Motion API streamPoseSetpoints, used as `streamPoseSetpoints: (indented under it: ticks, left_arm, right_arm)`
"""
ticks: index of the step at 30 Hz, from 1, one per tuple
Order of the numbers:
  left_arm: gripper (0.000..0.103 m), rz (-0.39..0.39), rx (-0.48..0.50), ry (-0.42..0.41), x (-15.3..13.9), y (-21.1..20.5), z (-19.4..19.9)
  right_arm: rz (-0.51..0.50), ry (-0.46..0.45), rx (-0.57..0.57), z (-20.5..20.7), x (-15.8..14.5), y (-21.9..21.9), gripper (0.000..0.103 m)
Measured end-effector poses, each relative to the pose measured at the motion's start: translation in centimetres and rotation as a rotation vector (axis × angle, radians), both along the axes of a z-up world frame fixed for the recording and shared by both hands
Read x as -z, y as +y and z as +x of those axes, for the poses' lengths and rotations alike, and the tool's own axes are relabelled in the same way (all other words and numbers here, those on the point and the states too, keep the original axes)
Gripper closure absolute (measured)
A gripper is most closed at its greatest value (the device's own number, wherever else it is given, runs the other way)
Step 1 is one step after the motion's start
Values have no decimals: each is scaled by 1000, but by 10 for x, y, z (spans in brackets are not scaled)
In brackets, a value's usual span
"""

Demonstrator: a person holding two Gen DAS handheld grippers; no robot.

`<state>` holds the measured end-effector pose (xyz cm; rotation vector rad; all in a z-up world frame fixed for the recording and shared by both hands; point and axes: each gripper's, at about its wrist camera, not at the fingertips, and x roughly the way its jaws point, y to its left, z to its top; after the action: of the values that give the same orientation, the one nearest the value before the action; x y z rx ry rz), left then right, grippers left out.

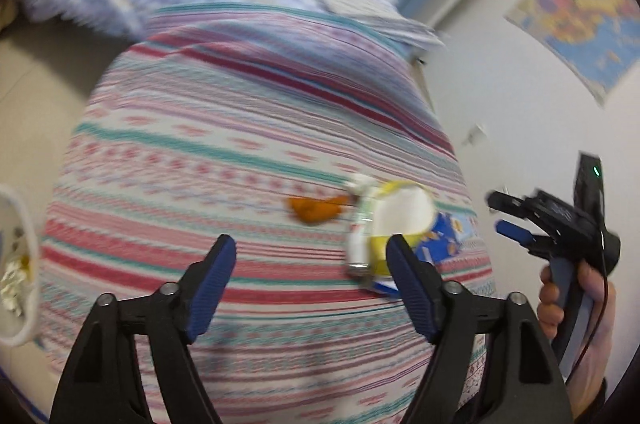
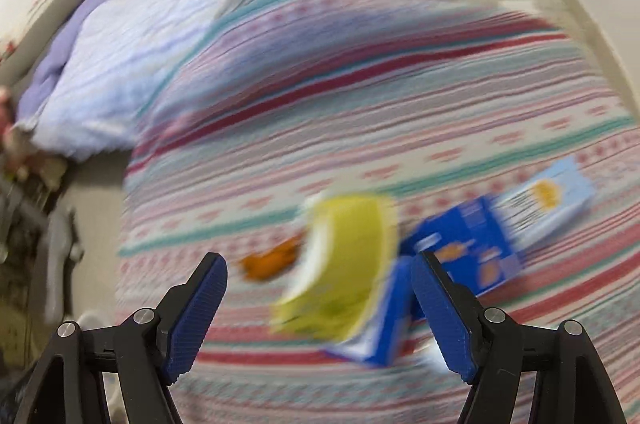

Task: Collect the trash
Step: 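Grasp the yellow paper cup with the left gripper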

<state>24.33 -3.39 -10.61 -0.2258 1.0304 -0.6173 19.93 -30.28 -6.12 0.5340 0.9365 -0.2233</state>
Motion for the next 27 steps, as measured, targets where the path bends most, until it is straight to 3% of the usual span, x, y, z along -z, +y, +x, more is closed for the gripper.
streamPoseSetpoints:
  ticks: [5, 13, 15, 17, 19, 27]
  left_arm:
    - [20, 30, 119, 0, 17, -78, -5]
    - [20, 93, 134, 5, 42, -137, 6]
    - [21, 141, 122, 4, 51, -142, 7]
    - [45, 158, 122, -2, 56, -145, 8]
    - [52, 164, 123, -8, 55, -143, 8]
    - [59, 23, 86, -13, 24, -105, 2]
  right_arm:
    - [9, 83, 77, -3, 16, -44, 22]
    - [109, 146, 144, -23, 42, -102, 22]
    - [147, 169, 166, -26, 50, -112, 22]
    - [171, 175, 185, -29, 56, -120, 22]
    - [172, 194, 200, -31, 63, -126, 22]
    - [228, 214, 181, -30, 80, -127, 22]
